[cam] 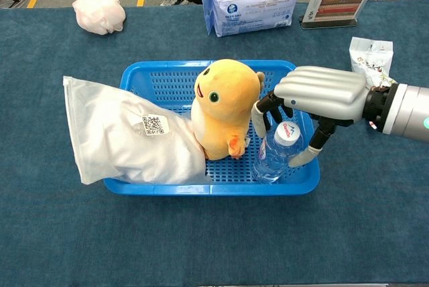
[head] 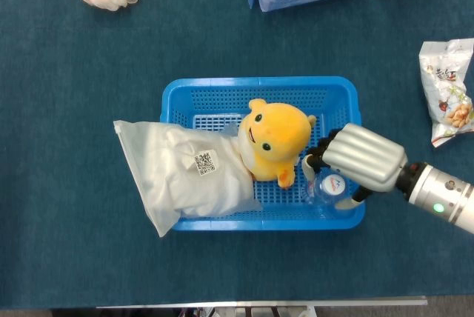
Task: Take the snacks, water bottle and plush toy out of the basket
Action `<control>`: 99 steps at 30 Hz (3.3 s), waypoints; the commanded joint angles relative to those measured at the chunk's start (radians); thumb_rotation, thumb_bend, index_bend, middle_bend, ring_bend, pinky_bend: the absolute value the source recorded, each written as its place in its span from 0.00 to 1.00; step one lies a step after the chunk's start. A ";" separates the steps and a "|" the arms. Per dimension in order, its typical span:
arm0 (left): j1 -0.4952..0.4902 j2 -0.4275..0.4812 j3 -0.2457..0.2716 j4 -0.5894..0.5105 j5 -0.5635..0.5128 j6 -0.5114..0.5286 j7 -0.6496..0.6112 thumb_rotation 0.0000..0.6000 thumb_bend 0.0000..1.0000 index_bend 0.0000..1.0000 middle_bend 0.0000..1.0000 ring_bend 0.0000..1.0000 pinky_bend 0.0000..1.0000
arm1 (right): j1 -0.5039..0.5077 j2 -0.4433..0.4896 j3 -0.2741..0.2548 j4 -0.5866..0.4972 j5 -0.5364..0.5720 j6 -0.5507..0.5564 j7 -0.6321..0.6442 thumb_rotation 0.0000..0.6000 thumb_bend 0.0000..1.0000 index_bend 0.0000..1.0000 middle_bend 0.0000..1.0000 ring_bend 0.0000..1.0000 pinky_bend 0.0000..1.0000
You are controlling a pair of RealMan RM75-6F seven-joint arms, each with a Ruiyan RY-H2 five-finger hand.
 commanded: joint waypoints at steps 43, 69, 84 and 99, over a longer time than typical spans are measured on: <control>-0.030 -0.009 -0.005 -0.041 0.003 -0.029 0.074 1.00 0.25 0.43 0.38 0.33 0.52 | -0.324 0.404 -0.042 -0.266 -0.011 0.363 -0.075 1.00 0.00 0.65 0.64 0.54 0.54; -0.045 -0.013 -0.005 -0.048 -0.003 -0.044 0.091 1.00 0.25 0.43 0.38 0.33 0.52 | -0.405 0.419 -0.034 -0.215 0.064 0.321 -0.075 1.00 0.00 0.25 0.28 0.24 0.48; -0.040 -0.018 0.000 -0.028 -0.006 -0.042 0.063 1.00 0.25 0.43 0.38 0.33 0.52 | -0.296 0.202 0.099 -0.057 -0.019 0.331 -0.053 1.00 0.00 0.25 0.26 0.19 0.32; -0.017 0.001 0.008 -0.012 -0.016 -0.030 0.026 1.00 0.25 0.43 0.38 0.33 0.52 | -0.108 -0.037 0.150 0.148 -0.039 0.212 0.134 1.00 0.00 0.25 0.23 0.14 0.24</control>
